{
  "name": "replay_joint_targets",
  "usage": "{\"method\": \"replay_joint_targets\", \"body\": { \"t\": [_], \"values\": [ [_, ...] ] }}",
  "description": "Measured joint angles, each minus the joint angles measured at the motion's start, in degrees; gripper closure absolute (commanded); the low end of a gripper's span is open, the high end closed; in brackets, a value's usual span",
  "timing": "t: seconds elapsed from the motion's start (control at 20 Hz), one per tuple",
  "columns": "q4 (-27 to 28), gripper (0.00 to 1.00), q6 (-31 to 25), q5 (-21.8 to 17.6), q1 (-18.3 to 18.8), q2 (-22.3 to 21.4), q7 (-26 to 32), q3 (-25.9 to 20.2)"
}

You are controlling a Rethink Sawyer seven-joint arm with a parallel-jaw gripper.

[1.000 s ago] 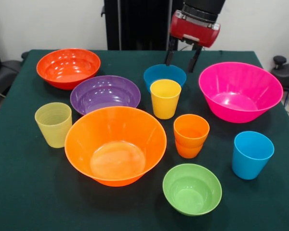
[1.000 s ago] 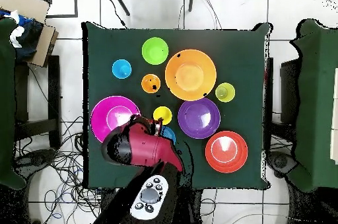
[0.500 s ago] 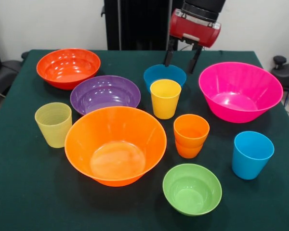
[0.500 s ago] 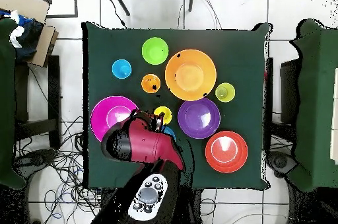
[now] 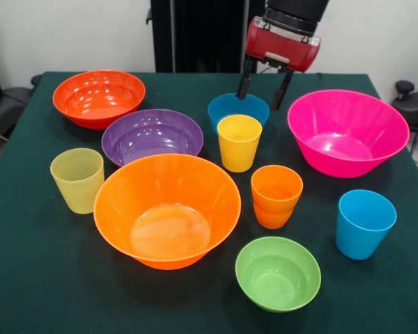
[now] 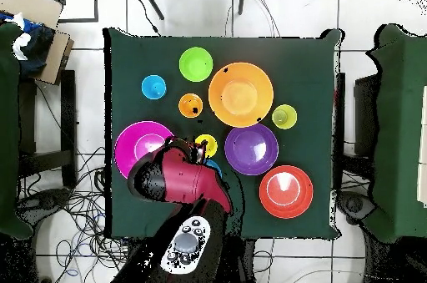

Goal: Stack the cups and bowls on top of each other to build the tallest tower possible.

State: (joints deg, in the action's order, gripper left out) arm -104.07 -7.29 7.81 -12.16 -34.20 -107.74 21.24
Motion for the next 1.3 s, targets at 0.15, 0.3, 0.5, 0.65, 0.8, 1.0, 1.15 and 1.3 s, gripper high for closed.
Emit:
{"method": "replay_joint_targets", "body": {
  "t": [0.15,0.3,0.5,0.65,0.8,1.0,1.15,1.3],
  "values": [
    [0.09,0.0,0.0,0.11,-0.04,0.06,0.0,0.11],
    [0.39,0.0,0.01,0.31,-0.06,0.26,-0.01,0.26],
    [1.12,0.0,0.01,0.66,-0.08,0.99,-0.01,0.39],
    [1.61,0.0,0.0,0.82,-0.12,1.55,-0.02,0.48],
    [2.05,0.0,0.01,0.97,-0.23,1.99,-0.13,0.65],
    [2.84,0.0,0.0,1.24,-0.47,2.63,-0.4,0.9],
    [3.52,0.0,0.01,1.52,-0.72,3.09,-0.72,1.02],
    [4.0,0.0,0.0,1.93,-0.96,3.53,-1.01,1.11]
  ]
}}
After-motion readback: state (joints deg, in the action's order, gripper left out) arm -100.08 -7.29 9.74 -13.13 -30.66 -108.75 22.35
